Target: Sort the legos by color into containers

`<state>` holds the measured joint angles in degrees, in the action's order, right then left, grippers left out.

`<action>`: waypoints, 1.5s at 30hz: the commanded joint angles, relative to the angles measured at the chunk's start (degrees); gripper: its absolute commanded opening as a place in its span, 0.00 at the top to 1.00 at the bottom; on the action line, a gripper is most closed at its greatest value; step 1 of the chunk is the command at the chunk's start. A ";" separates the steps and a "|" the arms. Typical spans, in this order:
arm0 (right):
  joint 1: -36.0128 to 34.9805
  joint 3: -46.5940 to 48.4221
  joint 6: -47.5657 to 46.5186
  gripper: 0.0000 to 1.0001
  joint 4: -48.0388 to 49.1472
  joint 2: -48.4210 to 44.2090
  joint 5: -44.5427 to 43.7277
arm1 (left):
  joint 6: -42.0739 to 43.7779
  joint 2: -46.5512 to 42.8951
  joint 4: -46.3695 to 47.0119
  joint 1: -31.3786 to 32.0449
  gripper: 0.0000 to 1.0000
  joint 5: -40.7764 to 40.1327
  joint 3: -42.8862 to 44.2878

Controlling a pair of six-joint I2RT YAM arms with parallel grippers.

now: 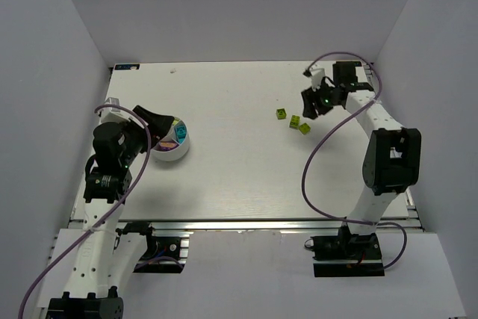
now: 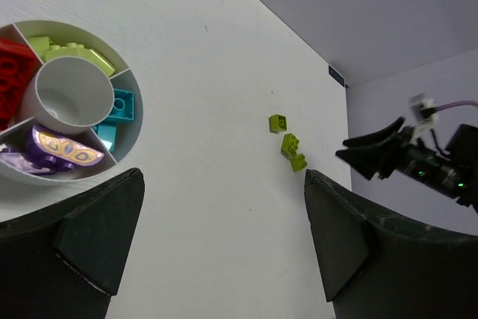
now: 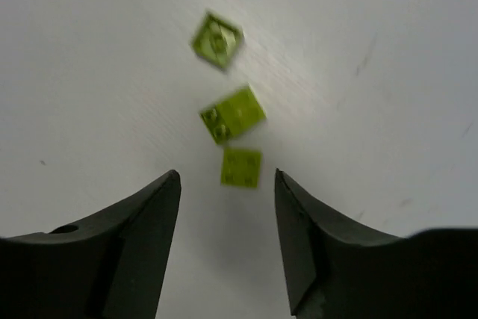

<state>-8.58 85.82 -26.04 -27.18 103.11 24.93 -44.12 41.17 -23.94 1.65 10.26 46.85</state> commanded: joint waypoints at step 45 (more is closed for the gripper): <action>-1.79 -5.40 -2.17 0.62 4.06 11.06 -15.00 | -3.43 -7.07 -4.53 -0.16 0.04 1.52 -4.49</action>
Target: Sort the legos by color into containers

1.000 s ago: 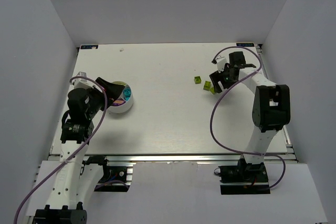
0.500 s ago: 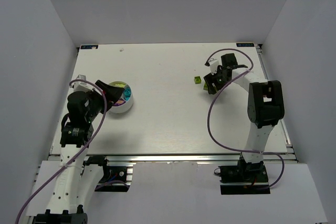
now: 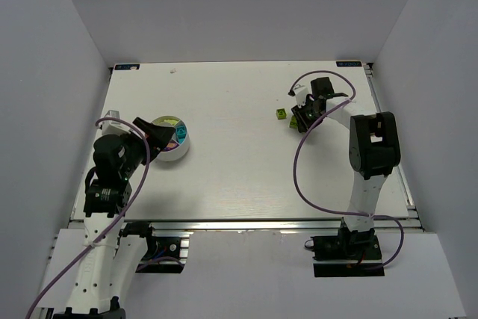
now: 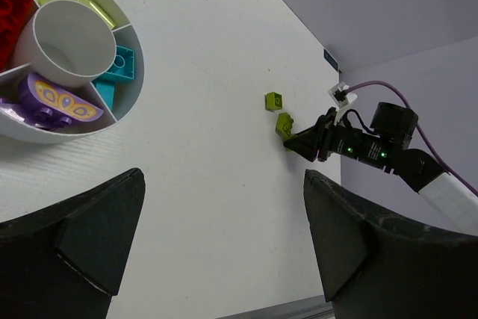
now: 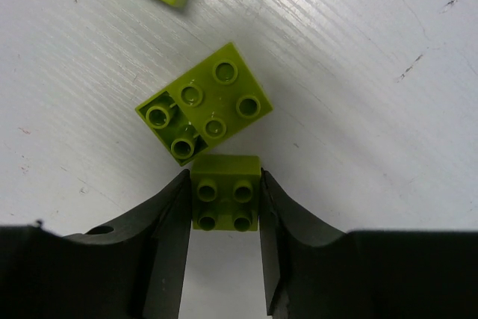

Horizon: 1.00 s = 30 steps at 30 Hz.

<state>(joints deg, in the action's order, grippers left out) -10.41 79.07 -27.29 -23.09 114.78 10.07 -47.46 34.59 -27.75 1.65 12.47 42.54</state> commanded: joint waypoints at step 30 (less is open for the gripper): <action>-19.36 5.73 -21.23 1.00 -11.36 -17.86 31.86 | 2.81 -4.71 -8.64 -0.16 0.04 -6.05 4.56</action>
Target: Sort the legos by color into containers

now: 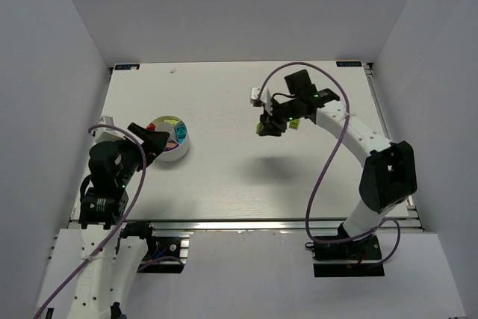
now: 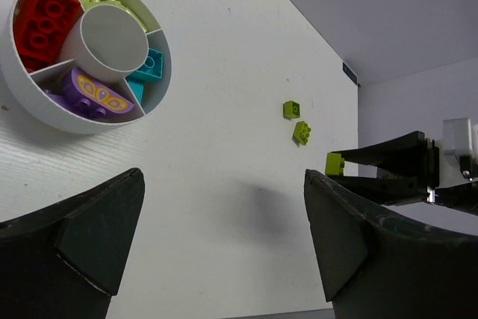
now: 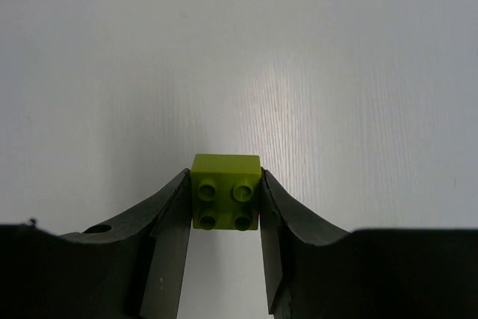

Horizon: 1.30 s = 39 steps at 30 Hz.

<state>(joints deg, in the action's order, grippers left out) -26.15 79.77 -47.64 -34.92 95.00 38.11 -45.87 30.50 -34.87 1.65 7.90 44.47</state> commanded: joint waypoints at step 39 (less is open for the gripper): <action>-27.81 33.35 33.57 1.00 43.69 33.32 -10.59 | 4.91 -2.02 -6.61 -0.16 0.04 -11.42 9.76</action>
<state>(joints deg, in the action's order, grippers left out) -53.04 110.52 -16.47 0.19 127.63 31.07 -41.19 28.47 -41.58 1.65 -3.29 53.54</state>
